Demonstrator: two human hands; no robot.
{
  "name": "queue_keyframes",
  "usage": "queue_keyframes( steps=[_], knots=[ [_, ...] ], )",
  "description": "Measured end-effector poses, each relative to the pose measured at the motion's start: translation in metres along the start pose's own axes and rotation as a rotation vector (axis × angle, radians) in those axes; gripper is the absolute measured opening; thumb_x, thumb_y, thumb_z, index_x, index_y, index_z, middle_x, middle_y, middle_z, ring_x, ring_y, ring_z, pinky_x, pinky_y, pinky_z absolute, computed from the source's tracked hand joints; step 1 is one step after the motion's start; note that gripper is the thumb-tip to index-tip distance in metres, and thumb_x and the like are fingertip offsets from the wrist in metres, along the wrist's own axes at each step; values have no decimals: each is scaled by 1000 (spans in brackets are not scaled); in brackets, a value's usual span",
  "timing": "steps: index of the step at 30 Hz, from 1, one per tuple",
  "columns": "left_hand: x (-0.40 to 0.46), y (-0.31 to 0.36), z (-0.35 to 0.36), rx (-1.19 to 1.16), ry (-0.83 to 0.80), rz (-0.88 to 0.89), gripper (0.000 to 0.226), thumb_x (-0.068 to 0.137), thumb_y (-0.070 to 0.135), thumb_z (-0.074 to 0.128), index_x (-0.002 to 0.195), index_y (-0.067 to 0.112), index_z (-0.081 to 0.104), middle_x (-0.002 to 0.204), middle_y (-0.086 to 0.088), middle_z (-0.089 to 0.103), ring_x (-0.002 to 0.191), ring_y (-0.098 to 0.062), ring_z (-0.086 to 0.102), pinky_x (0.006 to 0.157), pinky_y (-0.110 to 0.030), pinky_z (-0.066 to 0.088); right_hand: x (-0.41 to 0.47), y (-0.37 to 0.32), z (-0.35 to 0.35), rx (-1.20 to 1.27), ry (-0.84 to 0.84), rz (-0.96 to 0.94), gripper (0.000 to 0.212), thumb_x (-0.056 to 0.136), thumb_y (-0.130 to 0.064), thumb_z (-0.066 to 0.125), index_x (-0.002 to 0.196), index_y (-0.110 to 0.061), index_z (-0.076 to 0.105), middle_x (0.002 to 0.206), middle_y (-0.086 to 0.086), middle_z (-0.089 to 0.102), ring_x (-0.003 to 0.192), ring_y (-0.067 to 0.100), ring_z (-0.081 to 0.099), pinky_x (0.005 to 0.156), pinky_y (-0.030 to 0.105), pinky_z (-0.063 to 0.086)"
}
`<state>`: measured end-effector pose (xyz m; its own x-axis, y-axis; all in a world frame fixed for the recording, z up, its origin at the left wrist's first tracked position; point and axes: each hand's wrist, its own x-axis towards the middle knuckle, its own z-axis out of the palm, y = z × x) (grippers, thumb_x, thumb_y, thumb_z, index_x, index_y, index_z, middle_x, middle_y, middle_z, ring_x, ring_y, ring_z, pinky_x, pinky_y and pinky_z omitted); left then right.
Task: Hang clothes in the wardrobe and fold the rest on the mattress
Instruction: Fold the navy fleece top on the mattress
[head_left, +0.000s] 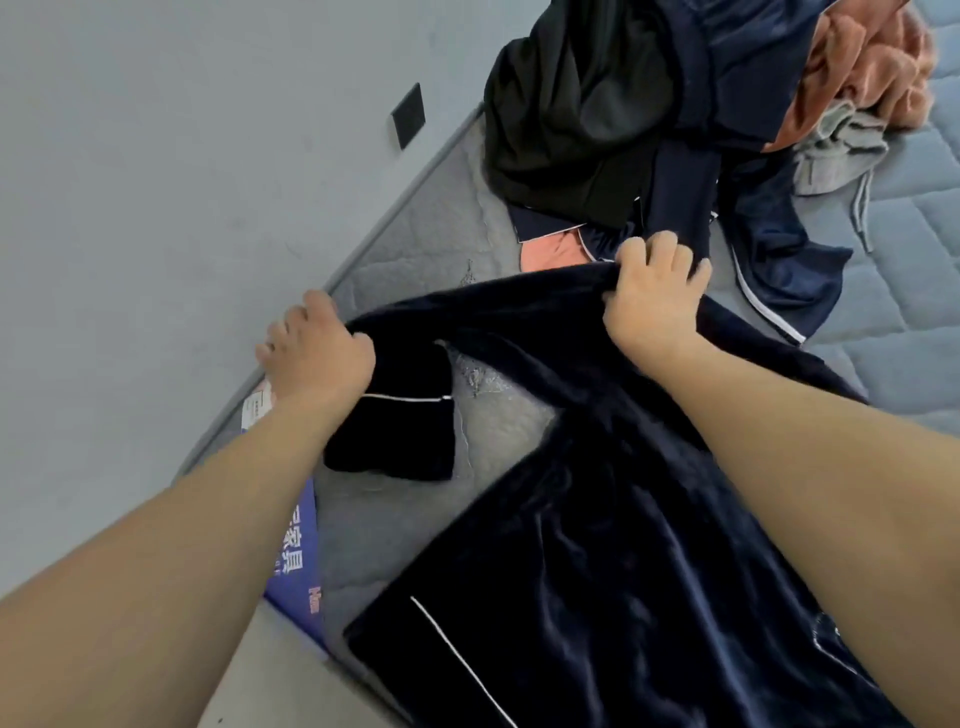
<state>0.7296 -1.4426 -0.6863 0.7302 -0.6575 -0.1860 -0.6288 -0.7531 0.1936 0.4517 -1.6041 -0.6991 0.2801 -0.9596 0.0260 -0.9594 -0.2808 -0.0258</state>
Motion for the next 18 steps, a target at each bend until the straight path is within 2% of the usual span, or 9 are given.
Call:
queue_keyframes(
  steps=[2, 4, 7, 8, 9, 11, 13, 16, 18],
  knots=[
    [0, 6, 1, 14, 96, -15, 48, 84, 35, 60, 123, 13, 42, 131, -17, 43, 122, -41, 40, 100, -51, 32, -16, -16, 8, 32, -57, 36, 64, 84, -32, 70, 135, -10, 39, 145, 20, 32, 130, 39, 33, 110, 67, 15],
    [-18, 10, 15, -158, 53, -191, 52, 85, 36, 58, 127, 14, 38, 137, -16, 39, 127, -39, 36, 103, -51, 31, -37, -30, 22, -3, -159, -45, 76, 88, -43, 62, 150, -16, 26, 157, 18, 17, 143, 37, 18, 111, 69, 6],
    [-45, 5, 38, -804, -263, -794, 55, 87, 41, 56, 132, 13, 42, 113, -11, 53, 100, -33, 55, 79, -42, 47, -61, -46, 50, -55, -490, -215, 75, 97, -60, 33, 158, -28, 2, 165, 7, -7, 151, 31, -7, 115, 66, -6],
    [-52, 6, 41, -1002, -440, -969, 55, 87, 47, 57, 131, 16, 45, 102, -10, 54, 92, -31, 58, 76, -41, 50, -65, -46, 58, -36, -614, -210, 75, 97, -63, 27, 157, -31, -5, 164, 4, -15, 151, 29, -13, 116, 63, -7],
    [-56, 7, 43, -1106, -574, -1064, 59, 86, 52, 59, 134, 20, 47, 102, -11, 55, 97, -32, 59, 84, -45, 51, -67, -46, 65, -1, -688, -198, 77, 96, -65, 26, 156, -33, -10, 163, 2, -21, 150, 28, -17, 117, 61, -7],
    [-56, 4, 57, -1139, -615, -1151, 66, 82, 54, 67, 137, 22, 49, 122, -10, 56, 112, -34, 55, 99, -54, 43, -68, -44, 75, 26, -655, -226, 79, 96, -66, 29, 154, -35, -14, 161, -2, -26, 149, 27, -21, 118, 60, -7],
    [-52, 1, 65, -1102, -541, -1227, 67, 77, 47, 76, 134, 22, 52, 133, -6, 53, 109, -33, 55, 97, -58, 46, -67, -44, 83, 4, -611, -276, 82, 95, -66, 31, 153, -35, -17, 160, -4, -29, 148, 27, -24, 116, 62, -9],
    [-45, 0, 59, -1154, -503, -1226, 41, 86, 25, 69, 124, 18, 58, 113, -8, 61, 89, -32, 60, 72, -49, 53, -66, -48, 85, 17, -707, -328, 86, 92, -68, 35, 152, -38, -19, 157, -6, -34, 145, 27, -31, 114, 60, -16],
    [-27, 0, 37, -1273, -339, -1134, 17, 94, 18, 55, 109, 24, 61, 95, -5, 62, 77, -27, 60, 57, -41, 54, -64, -47, 80, 134, -751, -334, 80, 94, -64, 39, 155, -39, -7, 160, -9, -27, 146, 24, -29, 115, 54, -18]
  ],
)
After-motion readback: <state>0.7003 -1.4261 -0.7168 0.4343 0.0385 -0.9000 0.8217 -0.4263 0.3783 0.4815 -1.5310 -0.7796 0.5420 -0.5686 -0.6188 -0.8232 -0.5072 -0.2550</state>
